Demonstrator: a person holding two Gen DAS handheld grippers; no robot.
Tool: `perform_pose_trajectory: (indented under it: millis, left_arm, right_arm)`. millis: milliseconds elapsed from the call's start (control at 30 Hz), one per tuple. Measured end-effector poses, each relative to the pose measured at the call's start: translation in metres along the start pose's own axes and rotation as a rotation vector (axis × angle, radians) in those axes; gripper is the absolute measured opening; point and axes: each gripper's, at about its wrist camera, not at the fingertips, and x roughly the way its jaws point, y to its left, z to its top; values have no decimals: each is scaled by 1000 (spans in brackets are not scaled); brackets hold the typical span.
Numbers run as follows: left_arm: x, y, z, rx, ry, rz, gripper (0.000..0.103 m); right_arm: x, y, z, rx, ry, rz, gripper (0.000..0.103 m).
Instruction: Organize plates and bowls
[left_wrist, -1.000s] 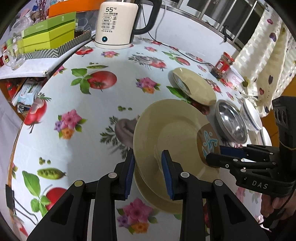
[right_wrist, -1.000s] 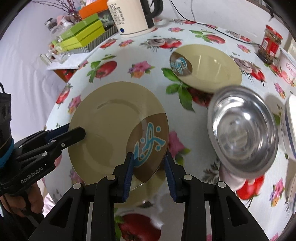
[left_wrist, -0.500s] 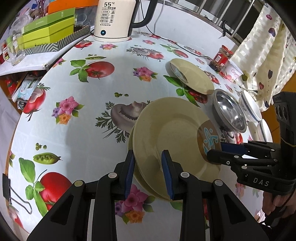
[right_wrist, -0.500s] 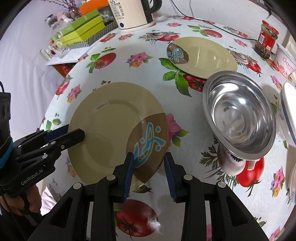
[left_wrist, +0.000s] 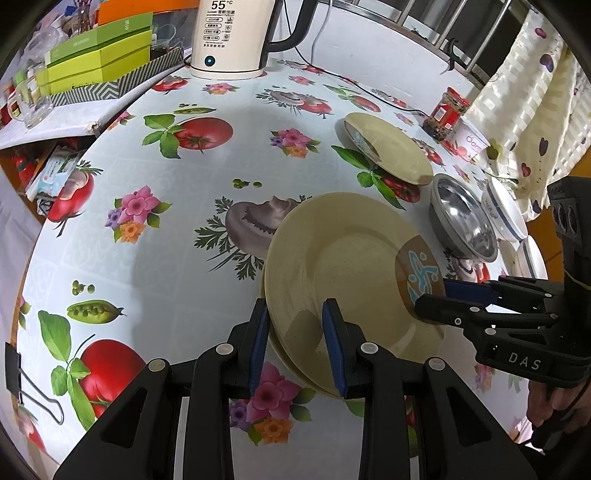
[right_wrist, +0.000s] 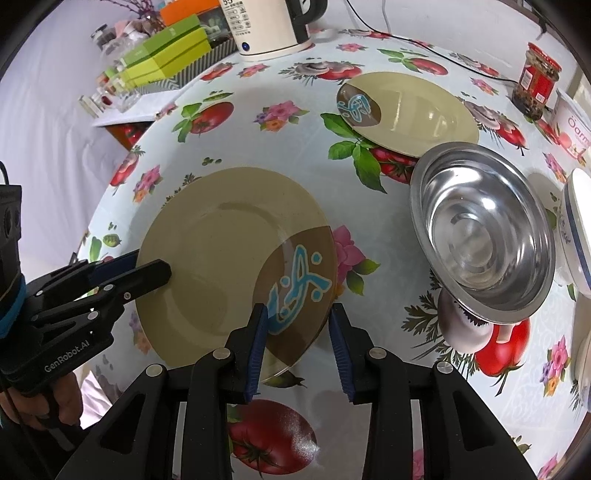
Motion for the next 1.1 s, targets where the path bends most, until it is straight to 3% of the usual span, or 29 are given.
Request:
perform_pose_trajectory:
  millis: [433, 1100]
  left_arm:
    - [1, 3, -3, -6, 1, -5, 31]
    - [-20, 3, 3, -29, -81, -16, 31]
  right_arm:
    - [-2, 1, 0, -22, -16, -3, 38]
    - [-25, -6, -9, 7, -103, 44, 38]
